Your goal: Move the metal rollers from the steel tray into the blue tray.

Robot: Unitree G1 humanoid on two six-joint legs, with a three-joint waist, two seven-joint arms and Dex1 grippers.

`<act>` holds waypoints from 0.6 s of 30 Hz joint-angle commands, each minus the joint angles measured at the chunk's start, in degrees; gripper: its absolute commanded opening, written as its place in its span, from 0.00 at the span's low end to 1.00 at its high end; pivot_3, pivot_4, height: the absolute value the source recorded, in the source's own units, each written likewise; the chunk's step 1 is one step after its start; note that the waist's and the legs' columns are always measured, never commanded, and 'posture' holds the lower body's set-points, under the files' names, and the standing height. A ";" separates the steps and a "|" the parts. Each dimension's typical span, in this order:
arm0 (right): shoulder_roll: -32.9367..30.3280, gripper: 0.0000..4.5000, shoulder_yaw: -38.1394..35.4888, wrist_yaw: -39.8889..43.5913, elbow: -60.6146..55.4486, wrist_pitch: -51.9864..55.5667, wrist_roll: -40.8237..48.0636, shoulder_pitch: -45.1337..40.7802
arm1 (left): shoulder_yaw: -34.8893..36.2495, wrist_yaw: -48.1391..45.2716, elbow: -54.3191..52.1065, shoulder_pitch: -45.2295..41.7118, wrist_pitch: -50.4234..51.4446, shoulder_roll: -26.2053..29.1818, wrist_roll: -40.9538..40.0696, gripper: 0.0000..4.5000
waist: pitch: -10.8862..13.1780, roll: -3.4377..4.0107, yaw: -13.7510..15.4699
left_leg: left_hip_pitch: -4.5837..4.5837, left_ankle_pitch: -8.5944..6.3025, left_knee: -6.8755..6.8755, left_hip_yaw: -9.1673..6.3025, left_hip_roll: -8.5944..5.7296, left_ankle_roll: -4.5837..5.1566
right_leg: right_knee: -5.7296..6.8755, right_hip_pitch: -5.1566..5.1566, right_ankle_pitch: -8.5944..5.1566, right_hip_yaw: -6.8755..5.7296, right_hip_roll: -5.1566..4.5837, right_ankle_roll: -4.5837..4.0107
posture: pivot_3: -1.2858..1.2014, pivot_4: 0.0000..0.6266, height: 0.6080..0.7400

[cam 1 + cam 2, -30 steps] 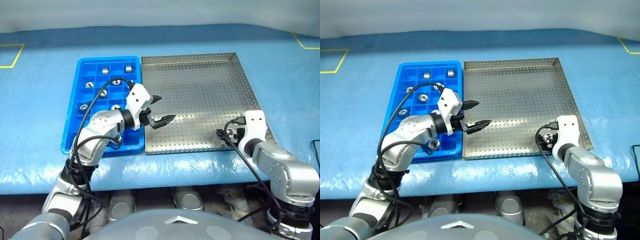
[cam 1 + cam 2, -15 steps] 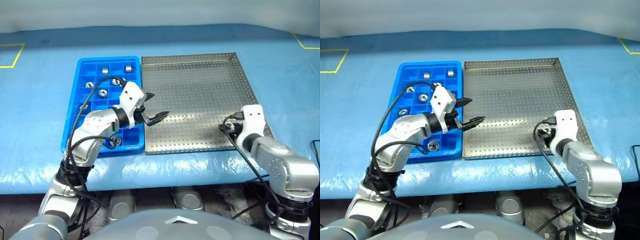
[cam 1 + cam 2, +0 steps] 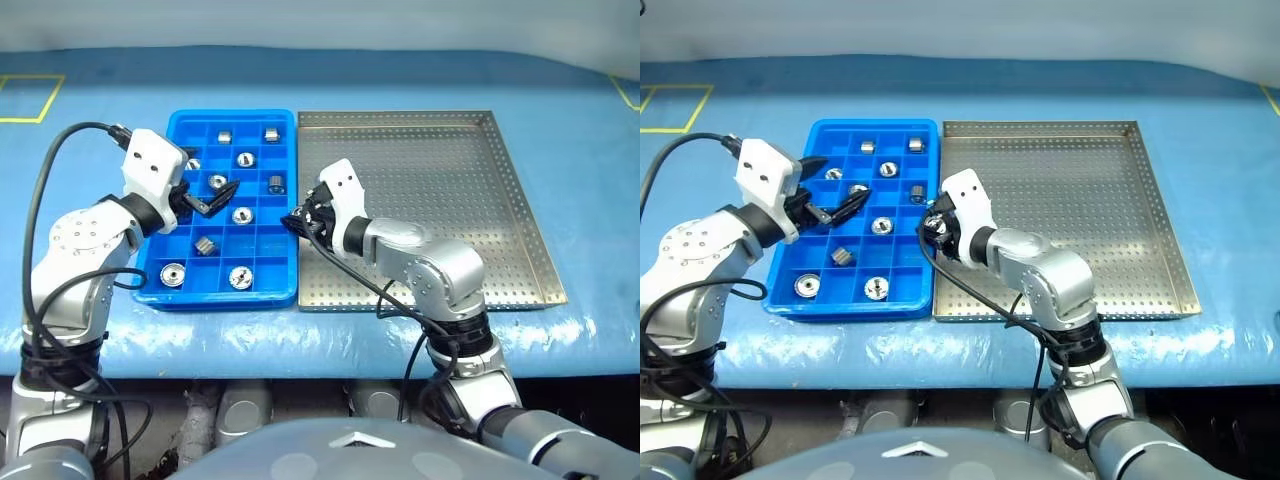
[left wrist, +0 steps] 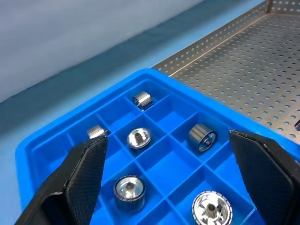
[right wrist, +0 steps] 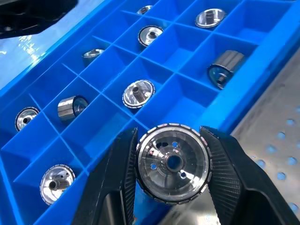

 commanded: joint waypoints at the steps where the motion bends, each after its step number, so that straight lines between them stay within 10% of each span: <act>1: 0.73 0.38 0.64 1.31 0.86 -2.47 0.07 -1.64 | 1.01 1.66 -4.90 1.26 1.43 -0.95 -1.08 1.00 | 0.00 0.00 0.66 | 0.02 0.00 0.00 0.00 0.00 0.00 | 0.02 0.01 0.00 -0.01 0.00 0.00 | 0.57 0.24 1.00; 10: 1.69 0.38 3.19 2.46 2.01 -3.35 -0.23 -2.24 | -0.18 2.96 -5.41 1.82 2.37 -2.58 -1.62 1.00 | 0.00 0.00 1.46 | 0.11 0.04 0.04 -0.05 0.04 -0.06 | 0.18 0.03 -0.03 -0.06 0.06 -0.01 | 0.57 0.24 1.00; 16: 1.30 0.80 4.32 2.55 0.98 -6.93 -1.66 -1.46 | -1.59 2.55 -4.13 0.36 2.21 -2.98 -1.88 1.00 | 0.00 0.00 1.48 | 0.11 0.04 0.03 -0.05 0.03 -0.06 | 0.18 0.03 -0.02 -0.06 0.05 -0.02 | 0.56 0.24 1.00; 18: 1.07 0.80 3.74 2.53 -1.22 -8.65 -1.65 -0.83 | -2.44 2.35 -3.67 -0.11 2.03 -3.35 -1.94 1.00 | 0.00 0.00 1.45 | 0.10 0.04 0.03 -0.05 0.03 -0.06 | 0.17 0.03 -0.02 -0.06 0.05 -0.02 | 0.55 0.24 1.00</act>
